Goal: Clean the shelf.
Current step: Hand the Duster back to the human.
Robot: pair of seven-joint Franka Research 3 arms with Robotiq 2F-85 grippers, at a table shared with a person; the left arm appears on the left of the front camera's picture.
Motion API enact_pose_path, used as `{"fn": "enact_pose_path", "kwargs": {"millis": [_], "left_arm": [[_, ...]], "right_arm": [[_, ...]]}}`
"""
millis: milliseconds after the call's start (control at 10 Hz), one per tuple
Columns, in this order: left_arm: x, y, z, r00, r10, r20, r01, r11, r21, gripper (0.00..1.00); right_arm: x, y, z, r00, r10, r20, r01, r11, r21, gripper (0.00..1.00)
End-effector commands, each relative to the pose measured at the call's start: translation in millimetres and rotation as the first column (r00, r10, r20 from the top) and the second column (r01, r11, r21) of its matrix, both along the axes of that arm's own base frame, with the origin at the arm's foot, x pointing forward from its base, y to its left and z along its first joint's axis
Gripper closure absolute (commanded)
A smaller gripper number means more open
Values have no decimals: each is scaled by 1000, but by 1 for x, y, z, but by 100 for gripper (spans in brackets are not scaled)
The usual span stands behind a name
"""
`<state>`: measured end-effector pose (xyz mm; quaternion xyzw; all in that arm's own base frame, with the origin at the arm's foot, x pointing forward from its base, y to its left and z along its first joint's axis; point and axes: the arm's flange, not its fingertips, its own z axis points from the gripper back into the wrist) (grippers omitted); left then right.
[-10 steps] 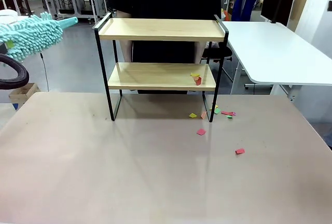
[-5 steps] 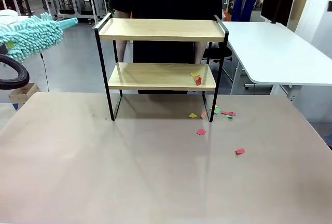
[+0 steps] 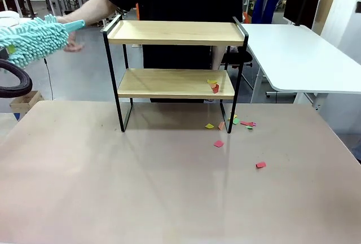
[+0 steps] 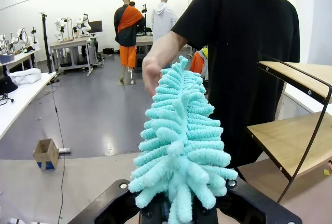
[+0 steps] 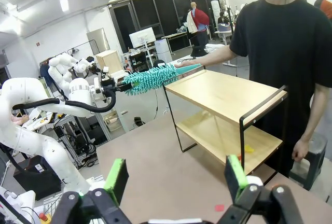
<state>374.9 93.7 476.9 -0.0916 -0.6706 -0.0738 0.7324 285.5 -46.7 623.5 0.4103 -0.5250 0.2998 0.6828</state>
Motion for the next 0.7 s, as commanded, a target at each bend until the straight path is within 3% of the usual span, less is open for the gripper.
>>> {"fn": "enact_pose_path", "kwargs": {"millis": [0,600], "left_arm": [[0,1,1,1000,1,5,-1,1000,-2,83],[0,1,1,1000,1,5,-1,1000,-2,83]], "right_arm": [[3,1,2,1000,0,24,-1,1000,15,0],[3,1,2,1000,0,24,-1,1000,15,0]]}}
